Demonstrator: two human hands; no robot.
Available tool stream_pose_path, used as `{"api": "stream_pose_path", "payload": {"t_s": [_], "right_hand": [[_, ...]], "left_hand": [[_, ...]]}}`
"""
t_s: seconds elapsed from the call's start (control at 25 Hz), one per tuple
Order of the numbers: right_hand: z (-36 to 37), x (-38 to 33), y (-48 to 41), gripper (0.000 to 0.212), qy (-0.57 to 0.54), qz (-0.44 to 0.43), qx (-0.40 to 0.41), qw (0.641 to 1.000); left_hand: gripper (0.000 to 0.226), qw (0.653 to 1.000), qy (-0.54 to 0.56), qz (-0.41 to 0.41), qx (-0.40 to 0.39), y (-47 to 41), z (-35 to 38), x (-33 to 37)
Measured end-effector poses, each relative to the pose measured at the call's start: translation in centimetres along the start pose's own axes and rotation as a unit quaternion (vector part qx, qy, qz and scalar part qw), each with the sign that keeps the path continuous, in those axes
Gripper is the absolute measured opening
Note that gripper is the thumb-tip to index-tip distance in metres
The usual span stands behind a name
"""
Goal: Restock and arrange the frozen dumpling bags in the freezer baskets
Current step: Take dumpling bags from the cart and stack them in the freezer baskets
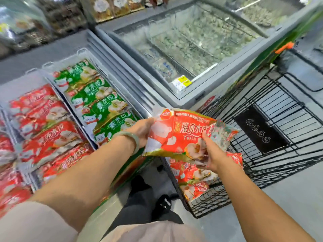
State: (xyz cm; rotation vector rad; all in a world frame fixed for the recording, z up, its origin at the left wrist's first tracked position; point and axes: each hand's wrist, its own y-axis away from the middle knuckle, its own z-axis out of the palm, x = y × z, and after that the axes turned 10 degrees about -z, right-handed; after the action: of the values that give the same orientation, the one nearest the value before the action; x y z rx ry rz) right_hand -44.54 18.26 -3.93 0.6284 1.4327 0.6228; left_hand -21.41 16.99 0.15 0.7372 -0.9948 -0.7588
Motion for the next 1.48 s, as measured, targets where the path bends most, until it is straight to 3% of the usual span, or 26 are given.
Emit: {"api": "stream_pose_path", "payload": {"t_s": [0.12,0.32,0.4,0.52,0.76,0.84,0.96,1.12,1.28,1.36,1.44,1.48], "right_hand": [[4.7,0.3,-0.5,0.056,0.089,0.038,-0.054,0.994],[13.7,0.0,-1.5,0.032,0.176,-0.041,-0.036,0.983],[16.5,-1.2,-1.7,0.025,0.156,-0.08,-0.026,0.984],[21.4,-3.3,-1.8,0.02,0.131,-0.107,-0.045,0.985],[33.4,-2.4,-2.6,0.039,0.168,-0.123,-0.135,0.969],[37.5,-1.0,-3.1,0.052,0.201,-0.107,-0.142,0.963],[42.3,1.5,-4.1,0.049,0.275,-0.097,-0.121,0.949],[46.1,5.1,-5.0,0.018,0.353,-0.121,-0.131,0.919],[47.7,8.3,-5.3,0.023,0.425,-0.112,-0.136,0.888],[47.5,9.5,-5.5,0.019,0.493,-0.11,-0.139,0.852],[46.7,9.6,-5.9,0.006,0.592,-0.109,-0.129,0.788],[46.0,9.4,-6.1,0.019,0.63,-0.096,-0.122,0.761]], "left_hand": [[0.059,0.997,0.061,0.028,0.026,1.8,-4.9,0.0],[0.013,0.993,0.085,0.023,0.075,3.4,-12.5,-0.1],[0.03,0.994,0.094,0.014,0.05,4.2,-15.2,0.1],[0.032,0.994,0.105,0.011,0.012,6.1,-20.0,1.7],[0.015,0.988,-0.054,0.02,0.144,6.5,-32.5,2.6],[0.023,0.981,-0.063,0.012,0.186,7.1,-37.1,1.4],[0.038,0.974,-0.008,0.005,0.226,8.1,-42.6,-1.1],[0.016,0.949,0.115,-0.041,0.291,9.2,-46.8,-5.9],[0.044,0.944,0.121,-0.046,0.303,9.5,-48.3,-10.1],[0.042,0.937,0.096,-0.072,0.327,9.5,-48.4,-11.5],[0.034,0.933,0.038,-0.121,0.337,10.0,-48.5,-12.4],[0.031,0.93,0.001,-0.144,0.338,10.5,-48.5,-12.5]]}}
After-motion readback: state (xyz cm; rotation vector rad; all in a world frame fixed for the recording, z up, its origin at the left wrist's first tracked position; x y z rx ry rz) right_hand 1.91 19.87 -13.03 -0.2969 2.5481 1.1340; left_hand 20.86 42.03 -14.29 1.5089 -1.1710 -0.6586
